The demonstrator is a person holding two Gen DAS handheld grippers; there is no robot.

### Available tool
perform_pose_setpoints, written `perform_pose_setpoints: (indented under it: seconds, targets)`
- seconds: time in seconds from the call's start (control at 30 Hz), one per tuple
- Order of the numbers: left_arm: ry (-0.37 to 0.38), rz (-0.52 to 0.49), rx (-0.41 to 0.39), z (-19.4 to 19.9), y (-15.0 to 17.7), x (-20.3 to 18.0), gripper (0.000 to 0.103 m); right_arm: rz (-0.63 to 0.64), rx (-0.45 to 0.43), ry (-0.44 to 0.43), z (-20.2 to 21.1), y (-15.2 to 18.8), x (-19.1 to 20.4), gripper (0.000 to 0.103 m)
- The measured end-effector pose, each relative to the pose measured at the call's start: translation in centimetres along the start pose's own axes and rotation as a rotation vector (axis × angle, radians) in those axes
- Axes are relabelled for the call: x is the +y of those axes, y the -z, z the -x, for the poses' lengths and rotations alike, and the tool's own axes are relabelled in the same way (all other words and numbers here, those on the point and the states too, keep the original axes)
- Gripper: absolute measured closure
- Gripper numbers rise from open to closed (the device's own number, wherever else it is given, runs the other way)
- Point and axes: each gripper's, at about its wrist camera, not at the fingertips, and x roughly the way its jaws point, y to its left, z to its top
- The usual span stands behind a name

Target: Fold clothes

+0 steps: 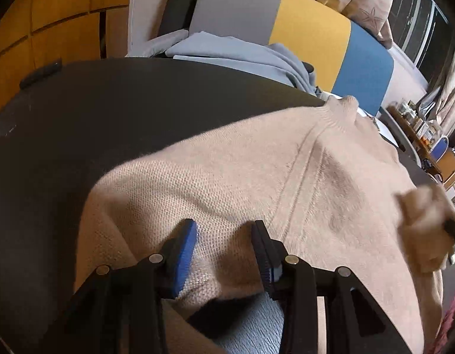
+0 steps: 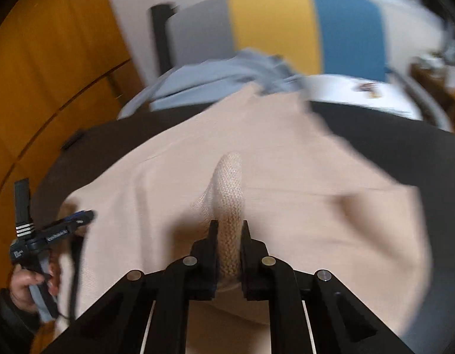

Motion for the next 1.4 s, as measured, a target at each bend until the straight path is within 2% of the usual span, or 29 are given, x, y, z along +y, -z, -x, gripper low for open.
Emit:
perform_pose_setpoints:
  seconds: [0.17, 0.27, 0.37, 0.4, 0.43, 0.47, 0.5, 0.53, 0.6, 0.7, 0.8, 0.87, 0.9, 0.97, 1.03, 1.07, 1.13, 1.17, 1.23, 1.3, 1.4]
  targets:
    - [-0.06, 0.015, 0.026, -1.2, -2.4, 0.9, 0.064, -0.152, -0.044, 0.247, 7.2, 3.8, -9.6, 0.091]
    - [-0.102, 0.055, 0.037, 0.0, -2.9, 1.1, 0.064, -0.27, -0.033, 0.346, 10.2, 7.0, -14.5, 0.091]
    - [-0.026, 0.065, 0.006, 2.6, -1.5, 0.6, 0.063, -0.33, -0.029, 0.448, 12.7, 9.7, -17.2, 0.088]
    - [0.0, 0.063, 0.002, 3.3, -0.8, 0.4, 0.063, -0.349, -0.041, 0.482, 13.4, 10.3, -17.6, 0.085]
    - [0.03, 0.054, 0.004, 4.1, 0.0, 0.1, 0.063, -0.362, -0.056, 0.52, 14.0, 10.7, -17.8, 0.077]
    - [0.065, 0.033, 0.008, 4.8, 1.0, -0.4, 0.063, -0.356, -0.081, 0.565, 14.6, 10.7, -17.5, 0.064]
    - [0.085, 0.009, 0.012, 5.4, 1.9, -1.0, 0.063, -0.339, -0.114, 0.595, 15.3, 10.3, -17.0, 0.058]
    - [0.102, -0.017, 0.019, 5.8, 2.9, -1.7, 0.063, -0.312, -0.152, 0.586, 15.8, 9.8, -16.1, 0.051]
    - [0.143, -0.064, 0.032, 6.7, 4.7, -3.0, 0.063, -0.25, -0.223, 0.551, 16.6, 8.8, -14.3, 0.045]
    - [0.187, -0.138, 0.052, 7.5, 6.9, -5.4, 0.063, -0.128, -0.212, 0.309, 15.0, 7.0, -10.0, 0.039]
    - [0.219, -0.209, 0.068, 7.8, 8.5, -7.6, 0.063, -0.057, -0.122, 0.054, 12.0, 6.3, -6.2, 0.039]
    - [0.221, -0.248, 0.097, 7.5, 9.4, -8.3, 0.063, -0.081, -0.023, -0.142, 9.3, 6.4, -4.6, 0.039]
    - [0.213, -0.269, 0.115, 7.3, 9.9, -8.5, 0.063, -0.106, 0.025, -0.211, 8.0, 6.6, -4.3, 0.039]
    - [0.176, -0.315, 0.12, 7.4, 10.4, -8.4, 0.063, -0.144, 0.095, -0.201, 5.8, 7.2, -4.7, 0.039]
    - [0.138, -0.36, 0.123, 7.6, 10.8, -8.2, 0.06, -0.183, 0.124, -0.15, 5.2, 7.9, -6.5, 0.039]
    - [0.119, -0.382, 0.124, 7.7, 11.1, -8.1, 0.06, -0.212, 0.115, -0.136, 5.5, 8.3, -7.8, 0.04]
    - [0.105, -0.358, 0.129, 7.5, 10.5, -7.3, 0.06, -0.272, 0.095, -0.128, 6.0, 8.6, -10.2, 0.044]
    - [0.081, -0.347, 0.126, 7.3, 10.1, -6.9, 0.06, -0.279, 0.088, -0.108, 6.1, 8.6, -10.9, 0.049]
    - [0.056, -0.322, 0.13, 7.2, 9.7, -6.5, 0.06, -0.294, 0.075, -0.073, 6.3, 8.5, -12.4, 0.052]
    - [0.052, -0.305, 0.138, 7.4, 9.5, -6.3, 0.06, -0.307, 0.062, -0.071, 6.3, 8.4, -13.1, 0.052]
    - [0.008, -0.34, 0.152, 7.9, 10.0, -6.7, 0.06, -0.301, 0.056, -0.058, 6.8, 8.2, -13.0, 0.05]
